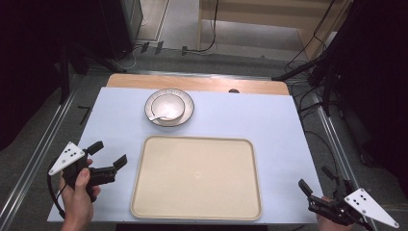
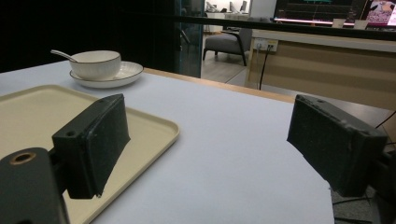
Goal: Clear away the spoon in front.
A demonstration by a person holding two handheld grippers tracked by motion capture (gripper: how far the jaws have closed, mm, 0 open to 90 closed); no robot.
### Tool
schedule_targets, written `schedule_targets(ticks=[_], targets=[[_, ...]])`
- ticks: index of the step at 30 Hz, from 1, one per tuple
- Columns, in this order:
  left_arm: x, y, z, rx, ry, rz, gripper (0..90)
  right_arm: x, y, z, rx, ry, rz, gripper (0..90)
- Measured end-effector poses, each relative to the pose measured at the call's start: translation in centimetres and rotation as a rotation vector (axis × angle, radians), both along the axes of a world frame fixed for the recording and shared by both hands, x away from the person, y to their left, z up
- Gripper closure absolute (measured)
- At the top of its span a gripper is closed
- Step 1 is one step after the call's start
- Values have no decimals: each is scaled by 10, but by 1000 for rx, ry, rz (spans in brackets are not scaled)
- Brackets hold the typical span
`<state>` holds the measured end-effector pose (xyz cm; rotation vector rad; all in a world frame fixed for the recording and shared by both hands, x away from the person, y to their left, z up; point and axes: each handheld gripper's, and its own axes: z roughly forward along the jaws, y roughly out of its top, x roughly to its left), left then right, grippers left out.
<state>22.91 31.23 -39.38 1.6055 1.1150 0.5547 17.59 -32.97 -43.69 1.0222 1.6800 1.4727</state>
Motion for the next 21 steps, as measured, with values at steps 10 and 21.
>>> schedule_targets(ticks=[10, 21], targets=[[28, -15, 1, -3, 10, 4, 0, 0, 1, 0, 2, 1, 7, 126], [47, -29, -1, 23, 18, 5, 0, -1, 2, 0, -5, -2, 13, 127]])
